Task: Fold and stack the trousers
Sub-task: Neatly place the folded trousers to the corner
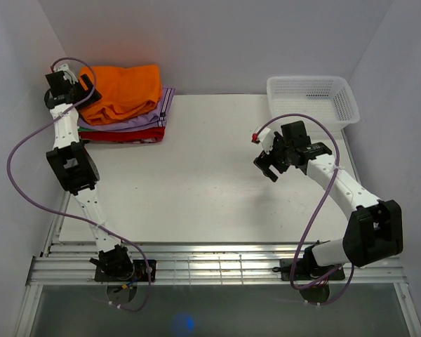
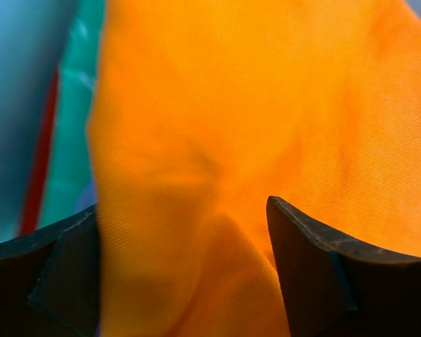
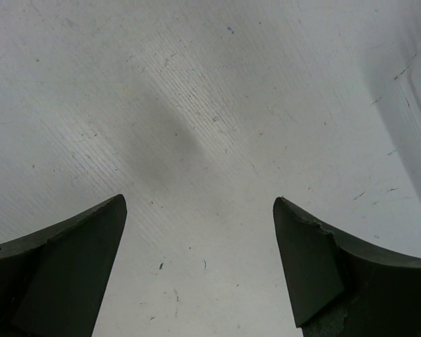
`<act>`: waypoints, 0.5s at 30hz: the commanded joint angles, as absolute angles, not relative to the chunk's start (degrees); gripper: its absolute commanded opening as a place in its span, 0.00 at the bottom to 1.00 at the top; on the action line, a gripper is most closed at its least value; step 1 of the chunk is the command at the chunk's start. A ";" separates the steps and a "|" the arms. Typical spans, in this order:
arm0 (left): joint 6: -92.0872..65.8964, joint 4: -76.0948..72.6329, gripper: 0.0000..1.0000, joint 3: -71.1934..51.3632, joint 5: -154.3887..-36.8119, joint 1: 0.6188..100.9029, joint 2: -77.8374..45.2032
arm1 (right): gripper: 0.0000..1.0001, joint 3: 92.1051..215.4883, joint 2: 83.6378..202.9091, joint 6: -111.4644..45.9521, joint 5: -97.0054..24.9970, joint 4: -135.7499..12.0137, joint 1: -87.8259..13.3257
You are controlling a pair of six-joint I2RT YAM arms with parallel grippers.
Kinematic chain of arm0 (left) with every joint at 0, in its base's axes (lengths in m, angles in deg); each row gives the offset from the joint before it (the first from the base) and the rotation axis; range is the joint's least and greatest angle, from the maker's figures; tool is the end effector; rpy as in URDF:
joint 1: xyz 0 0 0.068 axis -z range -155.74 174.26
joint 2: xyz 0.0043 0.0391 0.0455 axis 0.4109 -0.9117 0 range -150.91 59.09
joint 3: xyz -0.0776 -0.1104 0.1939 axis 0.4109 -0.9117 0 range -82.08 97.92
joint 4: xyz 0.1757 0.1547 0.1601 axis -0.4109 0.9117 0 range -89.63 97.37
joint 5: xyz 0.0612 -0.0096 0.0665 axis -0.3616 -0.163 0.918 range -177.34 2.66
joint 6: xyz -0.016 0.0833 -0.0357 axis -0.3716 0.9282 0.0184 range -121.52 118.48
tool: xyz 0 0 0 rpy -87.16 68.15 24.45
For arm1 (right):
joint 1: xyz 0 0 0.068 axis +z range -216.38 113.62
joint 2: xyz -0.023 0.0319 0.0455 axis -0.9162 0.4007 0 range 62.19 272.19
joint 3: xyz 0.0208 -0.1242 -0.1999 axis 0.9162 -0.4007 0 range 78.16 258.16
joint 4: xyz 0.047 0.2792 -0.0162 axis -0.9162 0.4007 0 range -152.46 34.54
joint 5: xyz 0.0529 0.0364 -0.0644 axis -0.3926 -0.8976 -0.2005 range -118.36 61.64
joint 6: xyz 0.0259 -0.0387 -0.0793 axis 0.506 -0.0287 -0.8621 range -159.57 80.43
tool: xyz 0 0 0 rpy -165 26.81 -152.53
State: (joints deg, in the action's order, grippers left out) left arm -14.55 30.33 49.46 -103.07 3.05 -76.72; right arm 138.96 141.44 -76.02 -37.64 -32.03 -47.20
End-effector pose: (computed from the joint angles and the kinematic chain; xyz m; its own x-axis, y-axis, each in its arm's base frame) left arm 0.5498 0.1894 0.2245 -0.4794 -0.4188 -0.7712 -0.2538 0.9074 -0.3350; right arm 0.3299 0.1288 0.1903 -0.3203 -0.7322 -0.6011 -0.7641 0.5748 -0.2930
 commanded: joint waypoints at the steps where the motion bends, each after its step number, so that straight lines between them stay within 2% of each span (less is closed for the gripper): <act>1: -2.85 32.46 0.95 51.09 -100.18 1.68 -72.16 | 0.90 141.97 139.98 -76.31 -38.65 -31.26 -47.30; 4: 4.77 29.12 0.96 47.56 -97.55 0.54 -66.79 | 0.90 142.15 139.45 -76.66 -38.65 -30.91 -47.30; 8: 13.85 31.65 0.95 48.69 -95.33 -0.26 -64.14 | 0.90 142.06 139.36 -77.36 -38.38 -30.91 -47.30; 9: 14.74 33.92 0.95 48.87 -98.03 -1.57 -63.44 | 0.90 141.97 139.36 -77.45 -38.47 -31.08 -47.30; 10: 15.96 35.69 0.93 48.79 -107.72 -2.27 -61.78 | 0.90 141.97 139.36 -77.54 -38.64 -31.09 -47.30; 12: 15.54 36.94 0.91 46.08 -113.24 -2.72 -59.58 | 0.90 141.71 139.36 -77.54 -39.00 -31.17 -47.30; 13: 14.49 36.67 0.90 44.49 -120.66 -3.07 -58.43 | 0.90 141.71 139.45 -77.54 -39.69 -31.17 -47.30; 15: 13.43 35.54 0.84 40.37 -125.29 -2.72 -55.79 | 0.90 141.71 139.54 -77.45 -40.14 -31.26 -47.22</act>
